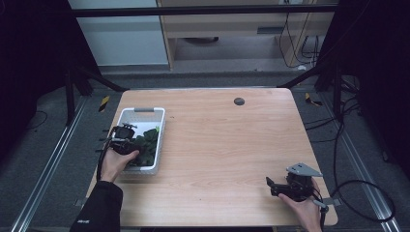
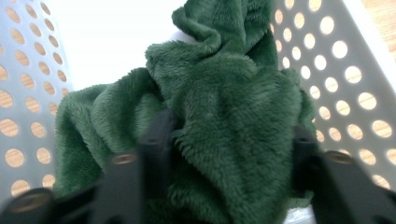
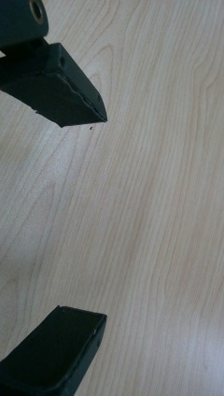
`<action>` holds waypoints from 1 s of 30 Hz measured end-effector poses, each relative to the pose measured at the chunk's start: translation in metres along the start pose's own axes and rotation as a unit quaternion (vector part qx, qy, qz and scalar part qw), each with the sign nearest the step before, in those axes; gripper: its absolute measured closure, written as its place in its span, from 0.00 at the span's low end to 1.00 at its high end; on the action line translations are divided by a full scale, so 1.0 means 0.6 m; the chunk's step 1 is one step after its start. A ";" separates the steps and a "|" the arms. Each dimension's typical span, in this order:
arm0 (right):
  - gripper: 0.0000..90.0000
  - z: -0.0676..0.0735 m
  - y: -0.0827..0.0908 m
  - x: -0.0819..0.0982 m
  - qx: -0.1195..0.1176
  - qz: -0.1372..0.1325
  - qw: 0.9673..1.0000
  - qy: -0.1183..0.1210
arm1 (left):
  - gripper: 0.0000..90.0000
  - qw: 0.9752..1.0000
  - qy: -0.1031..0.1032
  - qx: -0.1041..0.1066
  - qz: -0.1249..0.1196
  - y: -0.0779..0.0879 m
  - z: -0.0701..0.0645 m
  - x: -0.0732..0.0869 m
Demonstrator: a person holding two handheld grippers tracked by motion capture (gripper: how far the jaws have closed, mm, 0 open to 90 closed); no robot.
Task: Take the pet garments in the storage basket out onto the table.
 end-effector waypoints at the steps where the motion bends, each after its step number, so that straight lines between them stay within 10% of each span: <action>1: 0.05 0.000 0.000 0.000 -0.001 0.000 1.000 0.000 | 0.64 1.000 0.002 0.002 0.001 -0.001 -0.001 0.000; 12: 0.05 0.002 0.000 0.001 -0.003 0.003 1.000 0.001 | 0.89 1.000 0.002 0.005 -0.010 0.007 0.001 0.005; 30: 0.05 0.000 0.000 0.002 -0.003 0.003 1.000 -0.005 | 0.92 0.999 -0.015 0.007 -0.051 0.080 0.000 -0.012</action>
Point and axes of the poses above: each handheld gripper's, and its own axes: y roughly backward along the jaws, x roughly out of its underside, z roughly to its left, the point moved 7 cm from there along -y, roughly forward along the jaws
